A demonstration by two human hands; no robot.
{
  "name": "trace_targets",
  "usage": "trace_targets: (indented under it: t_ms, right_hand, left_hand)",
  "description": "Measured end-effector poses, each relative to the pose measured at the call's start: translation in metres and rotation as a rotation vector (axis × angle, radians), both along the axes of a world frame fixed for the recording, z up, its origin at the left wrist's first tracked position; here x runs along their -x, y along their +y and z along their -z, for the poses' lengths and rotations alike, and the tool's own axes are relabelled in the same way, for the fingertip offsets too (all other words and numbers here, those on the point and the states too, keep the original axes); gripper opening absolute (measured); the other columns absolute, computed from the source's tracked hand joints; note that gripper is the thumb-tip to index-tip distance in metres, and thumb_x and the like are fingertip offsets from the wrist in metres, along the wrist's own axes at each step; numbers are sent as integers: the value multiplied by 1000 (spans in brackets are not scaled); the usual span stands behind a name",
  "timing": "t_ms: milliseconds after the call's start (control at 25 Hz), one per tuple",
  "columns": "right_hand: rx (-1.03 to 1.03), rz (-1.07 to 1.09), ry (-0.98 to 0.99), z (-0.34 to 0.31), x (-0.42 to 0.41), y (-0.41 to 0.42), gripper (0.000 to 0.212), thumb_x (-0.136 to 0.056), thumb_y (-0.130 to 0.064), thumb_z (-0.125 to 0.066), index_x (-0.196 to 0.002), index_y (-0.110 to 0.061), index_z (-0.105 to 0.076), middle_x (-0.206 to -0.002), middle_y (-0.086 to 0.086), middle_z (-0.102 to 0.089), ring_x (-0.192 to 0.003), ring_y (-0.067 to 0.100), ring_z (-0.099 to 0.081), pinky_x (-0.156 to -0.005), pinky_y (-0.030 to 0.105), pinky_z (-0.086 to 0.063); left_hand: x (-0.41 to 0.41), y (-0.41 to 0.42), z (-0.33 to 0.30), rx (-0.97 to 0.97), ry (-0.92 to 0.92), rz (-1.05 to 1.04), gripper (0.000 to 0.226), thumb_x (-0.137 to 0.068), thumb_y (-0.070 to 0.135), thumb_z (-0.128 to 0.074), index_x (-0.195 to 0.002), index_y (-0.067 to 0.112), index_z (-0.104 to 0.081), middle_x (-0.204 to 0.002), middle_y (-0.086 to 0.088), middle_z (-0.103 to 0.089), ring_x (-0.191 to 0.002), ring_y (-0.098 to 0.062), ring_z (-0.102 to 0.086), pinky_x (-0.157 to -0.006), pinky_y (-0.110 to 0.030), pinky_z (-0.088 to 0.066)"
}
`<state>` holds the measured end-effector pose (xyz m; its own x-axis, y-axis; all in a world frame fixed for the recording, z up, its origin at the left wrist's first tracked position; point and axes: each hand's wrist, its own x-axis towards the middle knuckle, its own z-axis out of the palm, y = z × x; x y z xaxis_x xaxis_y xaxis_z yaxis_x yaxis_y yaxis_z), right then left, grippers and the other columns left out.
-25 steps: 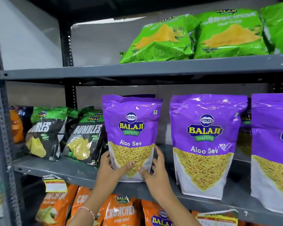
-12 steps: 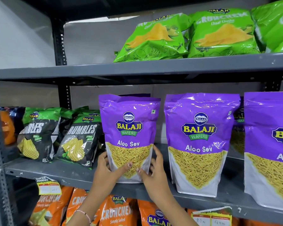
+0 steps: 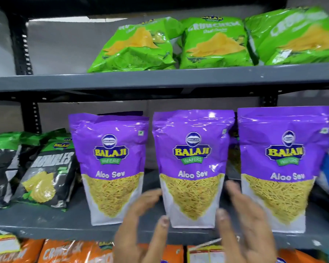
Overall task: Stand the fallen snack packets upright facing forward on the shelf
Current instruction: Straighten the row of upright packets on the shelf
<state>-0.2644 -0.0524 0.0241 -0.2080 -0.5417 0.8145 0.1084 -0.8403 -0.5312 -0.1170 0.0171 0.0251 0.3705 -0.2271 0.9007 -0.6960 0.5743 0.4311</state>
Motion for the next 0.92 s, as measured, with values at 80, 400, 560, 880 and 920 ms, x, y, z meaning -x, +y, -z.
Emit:
trace_targets:
  t_ms: [80,400,560,880,920]
  right_hand:
    - [-54,126,-197,-7,62,-46,53,-82,-12,-71,-133,-10,-60,-140,10,-63,-133,30,-57,-112,31,-45]
    - [-582,-236,208,16,177,-157,131,-46,-33,-100,-155,-28,-28,-146,18,-57,-137,28,-53,-108,47,-47]
    - [-543,-314,208,21,176,-165,114,-44,-32,-99,-144,-30,-45,-124,20,-71,-118,36,-67,-78,25,-63]
    - [-501,-335,130,20,169,-168,81,-58,-20,-92,-122,-48,-51,-121,10,-73,-114,26,-70,-80,17,-60]
    - [-496,-343,132,21,171,-170,83,-55,-21,-91,-123,-48,-51,-124,11,-72,-114,25,-70,-80,17,-60]
  left_hand:
    - [46,-25,-1,-243,-42,196,27,-78,34,-69,-105,31,-71,-115,12,-74,-107,-8,-70,-91,-28,-57]
    - [137,-134,-3,-723,139,413,100,-62,73,-70,-147,41,-30,-147,26,-42,-137,3,-39,-113,-21,-33]
    - [154,-147,-7,-747,115,376,65,-82,44,-74,-128,39,-29,-115,34,-45,-124,1,-46,-85,-1,-33]
    - [157,-163,-3,-732,155,381,71,-85,36,-72,-141,37,-29,-126,35,-42,-127,4,-39,-98,-12,-32]
    - [157,-164,-1,-725,162,387,74,-85,38,-73,-145,34,-29,-135,27,-46,-132,1,-42,-103,-16,-34]
